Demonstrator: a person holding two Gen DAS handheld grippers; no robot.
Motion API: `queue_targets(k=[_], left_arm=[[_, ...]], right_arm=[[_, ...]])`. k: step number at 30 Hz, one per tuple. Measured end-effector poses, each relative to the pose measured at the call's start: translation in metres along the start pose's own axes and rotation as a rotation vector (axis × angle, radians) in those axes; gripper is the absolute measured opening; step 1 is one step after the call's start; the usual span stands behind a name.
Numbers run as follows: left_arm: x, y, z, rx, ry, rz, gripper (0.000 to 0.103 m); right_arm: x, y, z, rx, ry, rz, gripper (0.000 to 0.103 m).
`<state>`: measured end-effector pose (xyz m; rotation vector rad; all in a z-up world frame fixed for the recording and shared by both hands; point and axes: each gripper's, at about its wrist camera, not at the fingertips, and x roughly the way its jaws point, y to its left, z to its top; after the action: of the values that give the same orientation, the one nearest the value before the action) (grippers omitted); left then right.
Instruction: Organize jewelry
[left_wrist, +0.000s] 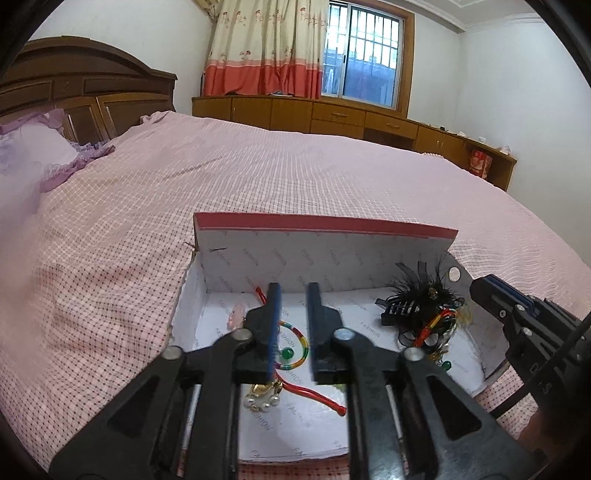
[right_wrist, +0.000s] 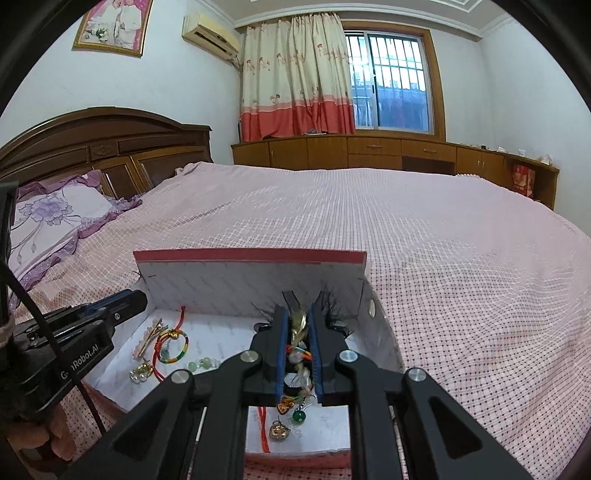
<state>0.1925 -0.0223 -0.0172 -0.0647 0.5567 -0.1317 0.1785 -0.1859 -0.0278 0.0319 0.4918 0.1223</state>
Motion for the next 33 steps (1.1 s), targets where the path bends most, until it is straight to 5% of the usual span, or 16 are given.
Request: queue_targets(k=[4,25,33], left_arm=[[-0.003,0.001,0.001,-0.01,-0.01,0.006,0.034],[-0.067,-0.007,-0.003,0.001,0.049,-0.035,0.041],[-0.094,-0.012,-0.012,0.024,0.035,-0.019,0.05]], right_arm=[[0.0,-0.001,0.001,0.004,-0.003,0.001,0.025],[-0.072,0.007,0.0,0.037,-0.007,0.047,0.036],[-0.098,0.009,-0.009,0.058,0.006,0.044,0.054]])
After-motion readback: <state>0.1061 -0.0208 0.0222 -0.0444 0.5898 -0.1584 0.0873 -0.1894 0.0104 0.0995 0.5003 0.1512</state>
